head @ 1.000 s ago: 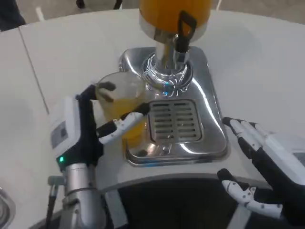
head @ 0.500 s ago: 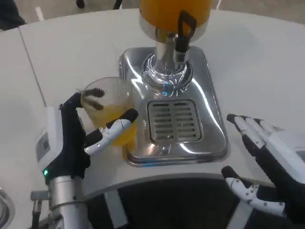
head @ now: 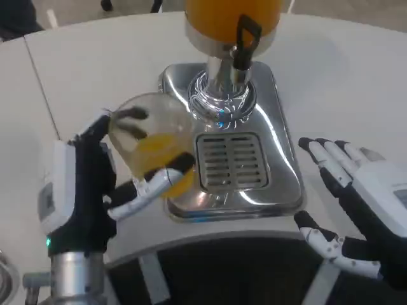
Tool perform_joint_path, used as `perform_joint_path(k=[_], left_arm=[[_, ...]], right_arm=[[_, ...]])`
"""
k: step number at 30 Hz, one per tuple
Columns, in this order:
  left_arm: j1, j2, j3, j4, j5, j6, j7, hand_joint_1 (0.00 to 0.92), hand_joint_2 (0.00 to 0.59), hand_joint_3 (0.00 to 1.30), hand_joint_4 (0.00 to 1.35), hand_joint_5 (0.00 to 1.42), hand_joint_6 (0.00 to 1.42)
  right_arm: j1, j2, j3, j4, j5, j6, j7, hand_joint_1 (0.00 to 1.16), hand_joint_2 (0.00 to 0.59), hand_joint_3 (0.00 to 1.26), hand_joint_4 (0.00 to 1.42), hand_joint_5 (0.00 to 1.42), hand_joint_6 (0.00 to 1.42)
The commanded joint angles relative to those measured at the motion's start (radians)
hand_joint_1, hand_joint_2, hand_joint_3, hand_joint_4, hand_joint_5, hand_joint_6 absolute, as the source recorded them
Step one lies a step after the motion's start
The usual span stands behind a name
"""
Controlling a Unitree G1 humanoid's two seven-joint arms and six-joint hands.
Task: Grasp the cup under the faucet to collect the drink, then remove the cup.
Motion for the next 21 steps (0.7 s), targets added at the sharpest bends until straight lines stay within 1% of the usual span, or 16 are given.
perform_joint_path(k=[1, 7, 9, 12, 17, 18, 21], left_arm=[[0.053, 0.005, 0.003, -0.095, 0.013, -0.057, -0.030, 0.575, 0.043, 1.08, 1.10, 1.42, 1.42], [0.144, 0.030, 0.000, -0.207, 0.026, -0.119, -0.088, 0.573, 0.044, 1.08, 1.11, 1.42, 1.42], [0.183, 0.032, -0.005, -0.236, 0.026, -0.141, -0.111, 0.572, 0.044, 1.08, 1.11, 1.42, 1.42], [0.230, 0.028, -0.009, -0.270, 0.028, -0.170, -0.133, 0.572, 0.044, 1.08, 1.11, 1.42, 1.42], [0.287, 0.018, -0.013, -0.307, 0.027, -0.197, -0.163, 0.572, 0.044, 1.08, 1.11, 1.42, 1.42], [0.301, 0.017, -0.015, -0.315, 0.027, -0.203, -0.170, 0.572, 0.044, 1.08, 1.11, 1.42, 1.42], [0.329, 0.012, -0.017, -0.333, 0.029, -0.217, -0.183, 0.572, 0.044, 1.08, 1.11, 1.42, 1.42]], right_arm=[[0.030, -0.004, -0.010, -0.036, -0.014, -0.030, -0.025, 0.30, 0.521, 0.00, 0.00, 0.00, 0.02], [0.115, 0.018, -0.027, -0.082, -0.015, -0.109, -0.126, 0.31, 0.533, 0.00, 0.00, 0.00, 0.00], [0.148, 0.022, -0.032, -0.089, -0.007, -0.135, -0.150, 0.31, 0.533, 0.00, 0.00, 0.00, 0.00], [0.203, 0.027, -0.036, -0.101, -0.015, -0.179, -0.193, 0.31, 0.535, 0.00, 0.00, 0.00, 0.00], [0.262, 0.027, -0.044, -0.083, -0.027, -0.236, -0.236, 0.30, 0.540, 0.00, 0.00, 0.00, 0.00], [0.272, 0.024, -0.046, -0.075, -0.031, -0.251, -0.248, 0.29, 0.550, 0.00, 0.00, 0.00, 0.00], [0.283, 0.020, -0.055, -0.049, -0.038, -0.280, -0.284, 0.28, 0.551, 0.00, 0.00, 0.00, 0.00]])
